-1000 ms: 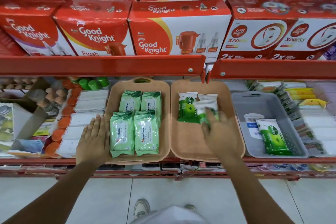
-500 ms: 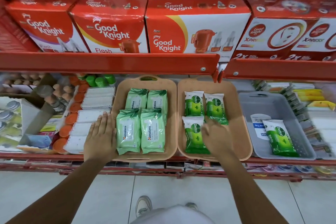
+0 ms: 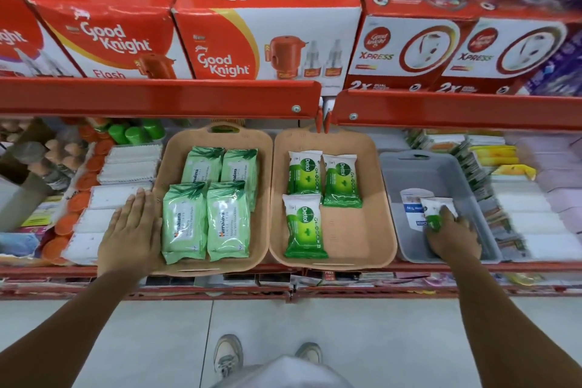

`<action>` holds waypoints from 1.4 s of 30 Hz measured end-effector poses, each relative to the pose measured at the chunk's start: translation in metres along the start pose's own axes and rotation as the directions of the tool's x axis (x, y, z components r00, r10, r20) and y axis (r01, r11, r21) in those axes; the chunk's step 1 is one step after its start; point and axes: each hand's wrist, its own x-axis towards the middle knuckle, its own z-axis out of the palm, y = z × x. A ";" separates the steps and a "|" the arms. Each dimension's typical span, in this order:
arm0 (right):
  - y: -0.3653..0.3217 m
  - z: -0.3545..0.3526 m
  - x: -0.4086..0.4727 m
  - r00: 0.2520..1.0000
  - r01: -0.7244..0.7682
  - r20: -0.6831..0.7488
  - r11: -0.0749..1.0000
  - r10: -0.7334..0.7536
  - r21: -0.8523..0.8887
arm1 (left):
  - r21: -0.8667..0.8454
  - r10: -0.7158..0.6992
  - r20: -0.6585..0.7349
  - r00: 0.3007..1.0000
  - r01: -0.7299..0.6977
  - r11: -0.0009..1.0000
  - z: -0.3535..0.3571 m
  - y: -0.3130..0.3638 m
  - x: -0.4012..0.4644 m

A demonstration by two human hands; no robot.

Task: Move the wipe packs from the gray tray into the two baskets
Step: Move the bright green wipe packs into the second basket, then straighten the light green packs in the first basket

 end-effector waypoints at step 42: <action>-0.302 0.075 -0.229 0.667 0.745 0.027 0.667 -0.745 0.012 | -0.210 0.149 0.202 0.968 -0.106 0.972 0.004 0.043 0.009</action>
